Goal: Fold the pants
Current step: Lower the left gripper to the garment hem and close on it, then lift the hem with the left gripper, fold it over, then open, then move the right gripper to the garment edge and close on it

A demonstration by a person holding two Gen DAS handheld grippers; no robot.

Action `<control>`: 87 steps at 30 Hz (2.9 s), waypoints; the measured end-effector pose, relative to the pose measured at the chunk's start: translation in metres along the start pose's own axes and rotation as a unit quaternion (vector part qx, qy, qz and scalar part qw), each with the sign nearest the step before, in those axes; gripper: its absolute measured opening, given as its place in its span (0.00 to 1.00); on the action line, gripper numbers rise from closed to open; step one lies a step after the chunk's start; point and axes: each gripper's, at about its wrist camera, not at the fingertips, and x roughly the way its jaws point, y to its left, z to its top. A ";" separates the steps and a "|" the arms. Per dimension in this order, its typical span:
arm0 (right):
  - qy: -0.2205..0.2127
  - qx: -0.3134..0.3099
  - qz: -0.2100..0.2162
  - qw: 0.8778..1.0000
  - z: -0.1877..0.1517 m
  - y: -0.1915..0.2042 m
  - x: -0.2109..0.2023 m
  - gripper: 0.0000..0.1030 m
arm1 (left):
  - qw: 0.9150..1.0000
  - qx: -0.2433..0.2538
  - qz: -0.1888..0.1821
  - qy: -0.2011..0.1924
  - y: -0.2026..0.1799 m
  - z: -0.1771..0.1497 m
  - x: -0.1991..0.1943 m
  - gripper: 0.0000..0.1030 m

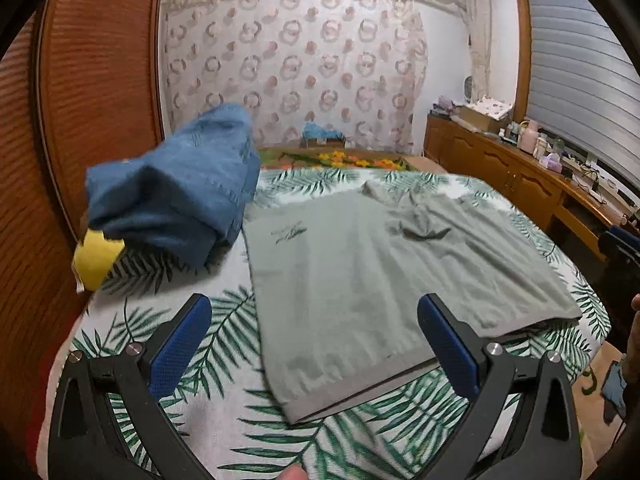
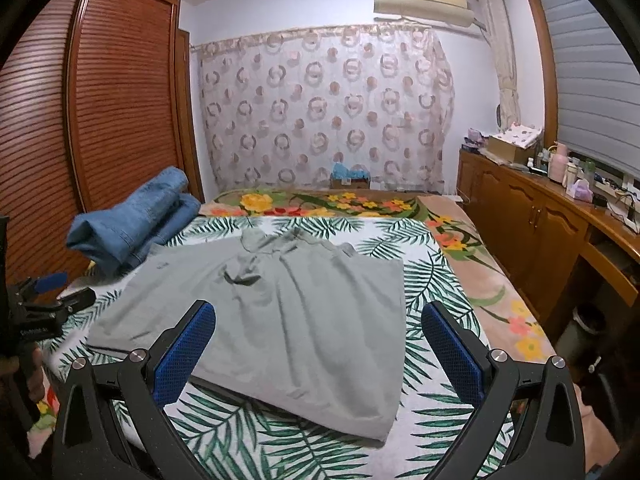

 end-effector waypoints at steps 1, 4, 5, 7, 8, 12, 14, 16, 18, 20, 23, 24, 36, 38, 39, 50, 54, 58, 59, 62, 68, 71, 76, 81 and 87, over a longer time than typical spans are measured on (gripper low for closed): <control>0.005 -0.002 0.000 1.000 0.000 0.001 0.002 1.00 | 1.000 -0.002 0.001 0.012 0.002 -0.002 0.003 1.00; 0.019 -0.008 0.003 1.000 0.000 0.001 0.004 1.00 | 0.999 -0.013 0.002 0.045 0.013 -0.007 0.012 1.00; 0.023 -0.010 0.004 1.000 0.001 0.001 0.006 1.00 | 0.999 -0.014 0.001 0.049 0.015 -0.008 0.013 1.00; 0.036 -0.015 0.007 0.999 0.000 0.001 0.010 0.99 | 0.999 -0.010 -0.002 0.052 0.020 -0.012 0.014 1.00; 0.044 -0.017 0.008 0.999 0.002 0.000 0.014 0.99 | 0.999 -0.008 -0.003 0.052 0.020 -0.013 0.013 1.00; 0.069 -0.023 0.007 0.997 0.001 -0.007 0.019 0.99 | 0.998 -0.009 -0.021 0.053 0.028 -0.019 0.010 0.97; 0.080 -0.024 0.002 0.997 0.003 -0.009 0.021 0.99 | 0.998 -0.011 -0.026 0.061 0.031 -0.023 0.012 0.92; 0.089 -0.024 -0.003 0.996 0.002 -0.010 0.023 0.99 | 0.998 -0.014 -0.025 0.064 0.034 -0.024 0.013 0.83; 0.095 -0.025 -0.006 0.995 0.001 -0.012 0.025 0.98 | 0.997 -0.015 -0.033 0.070 0.035 -0.028 0.013 0.78; 0.102 -0.025 -0.008 0.994 0.003 -0.011 0.025 0.98 | 0.996 -0.012 -0.039 0.079 0.034 -0.031 0.015 0.72; 0.118 -0.026 -0.011 0.993 0.001 -0.008 0.023 0.98 | 0.995 -0.005 -0.048 0.091 0.030 -0.037 0.016 0.60; 0.125 -0.026 -0.012 0.992 0.001 -0.006 0.025 0.98 | 0.994 -0.007 -0.053 0.100 0.030 -0.040 0.018 0.56; 0.108 -0.006 -0.003 0.994 0.004 -0.008 0.003 0.98 | 0.992 0.017 -0.064 0.104 0.016 -0.046 0.011 0.20; 0.106 -0.006 -0.003 0.994 0.002 -0.008 0.002 0.98 | 0.992 0.020 -0.068 0.103 0.014 -0.045 0.012 0.16; 0.106 -0.007 -0.003 0.994 0.002 -0.008 0.002 0.98 | 0.992 0.021 -0.069 0.101 0.014 -0.044 0.013 0.13; 0.109 -0.001 0.003 0.994 0.008 -0.015 0.025 0.95 | 0.991 0.025 -0.111 0.063 0.003 -0.013 0.000 0.05; 0.111 -0.004 0.011 0.994 0.013 -0.016 0.023 0.84 | 0.989 0.041 -0.131 0.055 -0.013 0.004 -0.002 0.05; 0.114 -0.006 0.003 0.993 0.013 -0.019 0.020 0.66 | 0.984 0.066 -0.156 0.049 -0.040 0.017 -0.001 0.05; 0.113 -0.005 0.004 0.994 0.013 -0.021 0.018 0.63 | 0.983 0.072 -0.161 0.048 -0.047 0.019 -0.001 0.05; 0.113 -0.006 0.002 0.994 0.013 -0.023 0.016 0.53 | 0.979 0.086 -0.181 0.045 -0.068 0.029 -0.001 0.05; 0.112 0.007 -0.012 0.994 0.010 -0.032 0.013 0.46 | 0.966 0.118 -0.226 0.045 -0.111 0.042 -0.006 0.05; 0.111 0.009 -0.014 0.994 0.009 -0.033 0.013 0.45 | 0.961 0.128 -0.239 0.046 -0.126 0.047 -0.010 0.05; 0.108 0.015 -0.009 0.994 0.008 -0.028 0.013 0.45 | 0.965 0.131 -0.221 0.061 -0.128 0.046 -0.004 0.05; 0.108 0.023 -0.003 0.994 0.009 -0.029 0.016 0.45 | 0.967 0.146 -0.198 0.072 -0.124 0.035 0.006 0.23; 0.104 0.023 0.008 0.994 0.012 -0.026 0.016 0.45 | 0.973 0.115 -0.184 0.081 -0.101 0.026 0.014 0.73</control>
